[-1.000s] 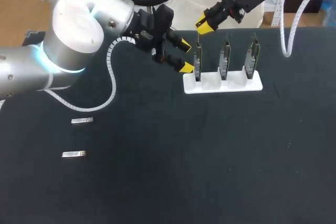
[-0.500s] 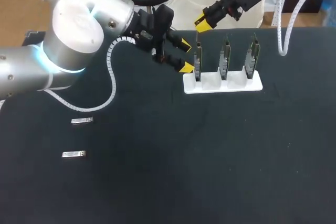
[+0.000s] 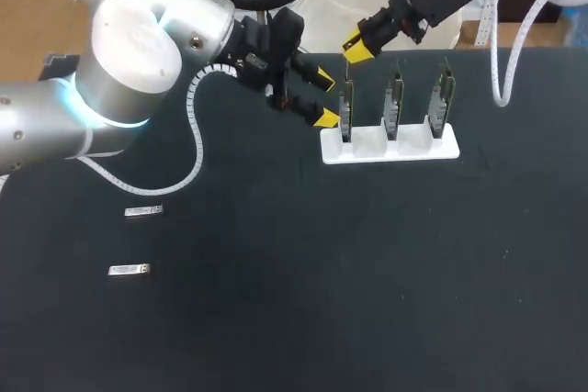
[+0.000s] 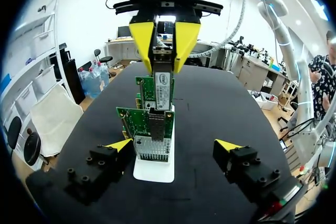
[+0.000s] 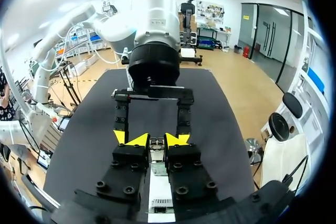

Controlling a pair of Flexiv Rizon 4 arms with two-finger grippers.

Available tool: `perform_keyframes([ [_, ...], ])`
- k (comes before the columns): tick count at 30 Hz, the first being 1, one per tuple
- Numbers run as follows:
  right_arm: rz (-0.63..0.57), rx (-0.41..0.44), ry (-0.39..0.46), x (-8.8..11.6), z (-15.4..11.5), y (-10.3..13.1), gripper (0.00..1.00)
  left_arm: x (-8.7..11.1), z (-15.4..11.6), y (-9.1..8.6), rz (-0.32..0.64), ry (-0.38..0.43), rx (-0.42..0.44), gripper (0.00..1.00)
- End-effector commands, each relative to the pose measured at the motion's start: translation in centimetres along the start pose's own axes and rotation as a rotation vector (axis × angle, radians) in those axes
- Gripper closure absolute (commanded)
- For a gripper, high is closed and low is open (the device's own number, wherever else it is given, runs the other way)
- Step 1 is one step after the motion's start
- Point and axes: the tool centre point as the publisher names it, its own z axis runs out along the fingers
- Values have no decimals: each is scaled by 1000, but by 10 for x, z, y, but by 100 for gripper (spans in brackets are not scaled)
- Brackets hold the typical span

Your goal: Pick up the optical module with the left hand, and insert it into the network port with the right hand.

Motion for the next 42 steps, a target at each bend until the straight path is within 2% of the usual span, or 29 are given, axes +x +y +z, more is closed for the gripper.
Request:
perform_keyframes([
  [1, 1, 22, 0, 1, 1, 6, 100, -1, 1, 2, -1, 5, 3, 0],
  [19, -29, 51, 1, -6, -2, 0, 100, -1, 1, 2, -1, 5, 3, 0],
  [42, -36, 40, 25, 0, 3, -6, 100, -1, 1, 2, -1, 5, 3, 0],
])
